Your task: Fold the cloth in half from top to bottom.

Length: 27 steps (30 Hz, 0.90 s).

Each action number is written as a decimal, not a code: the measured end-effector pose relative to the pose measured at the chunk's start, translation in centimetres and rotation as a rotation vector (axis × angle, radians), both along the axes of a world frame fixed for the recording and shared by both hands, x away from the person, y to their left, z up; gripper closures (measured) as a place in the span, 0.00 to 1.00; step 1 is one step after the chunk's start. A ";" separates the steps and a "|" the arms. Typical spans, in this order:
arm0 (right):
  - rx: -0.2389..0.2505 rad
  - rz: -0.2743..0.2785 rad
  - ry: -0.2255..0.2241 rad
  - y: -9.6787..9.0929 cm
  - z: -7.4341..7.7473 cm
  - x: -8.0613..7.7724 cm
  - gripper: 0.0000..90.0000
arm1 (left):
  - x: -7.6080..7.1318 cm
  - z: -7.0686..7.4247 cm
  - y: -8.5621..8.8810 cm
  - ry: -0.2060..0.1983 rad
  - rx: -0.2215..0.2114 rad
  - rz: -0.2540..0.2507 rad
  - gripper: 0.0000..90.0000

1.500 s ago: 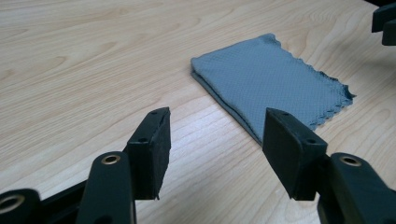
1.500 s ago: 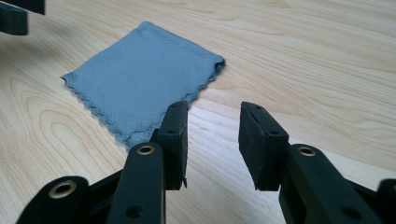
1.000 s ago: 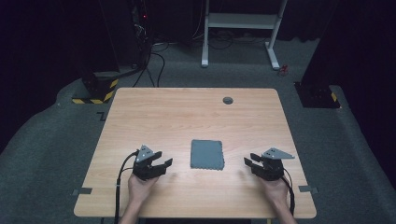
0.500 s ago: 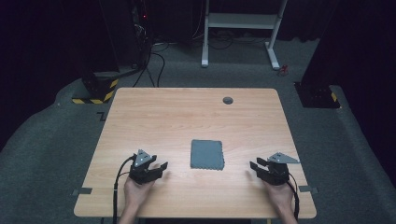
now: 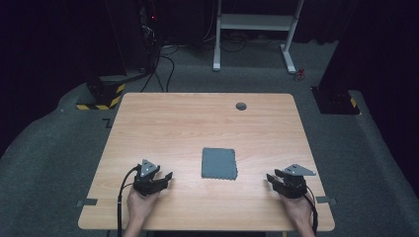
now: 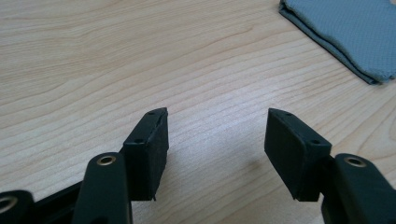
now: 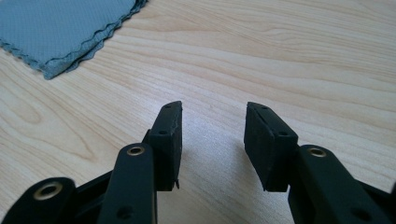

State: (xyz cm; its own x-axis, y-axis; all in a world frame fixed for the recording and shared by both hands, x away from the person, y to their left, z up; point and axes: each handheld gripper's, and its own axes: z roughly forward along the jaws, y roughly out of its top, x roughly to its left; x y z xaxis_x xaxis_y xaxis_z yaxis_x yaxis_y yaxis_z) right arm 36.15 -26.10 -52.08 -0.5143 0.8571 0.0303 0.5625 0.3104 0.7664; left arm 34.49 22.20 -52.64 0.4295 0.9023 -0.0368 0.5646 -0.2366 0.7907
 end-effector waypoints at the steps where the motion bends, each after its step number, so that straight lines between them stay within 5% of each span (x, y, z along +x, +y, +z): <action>1: -0.003 -0.004 0.003 0.0 0.0 0.0 0.63 | 0.0 0.0 0.0 0.001 0.009 0.003 0.45; 7: -0.044 -0.010 -0.004 0.1 0.0 -0.1 0.62 | 0.2 -0.1 -0.4 0.025 0.054 0.016 0.43; 15: -0.064 -0.039 0.022 0.0 -0.2 0.1 0.46 | 0.2 -0.1 -0.5 0.036 0.057 0.017 0.39; 27: -0.063 -0.049 0.024 0.0 -0.2 0.1 0.45 | 0.2 -0.2 -0.5 0.035 0.049 0.015 0.37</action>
State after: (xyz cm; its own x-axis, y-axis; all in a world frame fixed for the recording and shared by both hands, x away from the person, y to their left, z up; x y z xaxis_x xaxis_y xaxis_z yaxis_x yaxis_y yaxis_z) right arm 36.29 -26.05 -52.25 -0.4713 0.8819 -0.0122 0.5962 0.3288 0.7324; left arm 34.69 21.69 -52.79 0.4148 0.9099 -0.0070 0.5957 -0.2657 0.7579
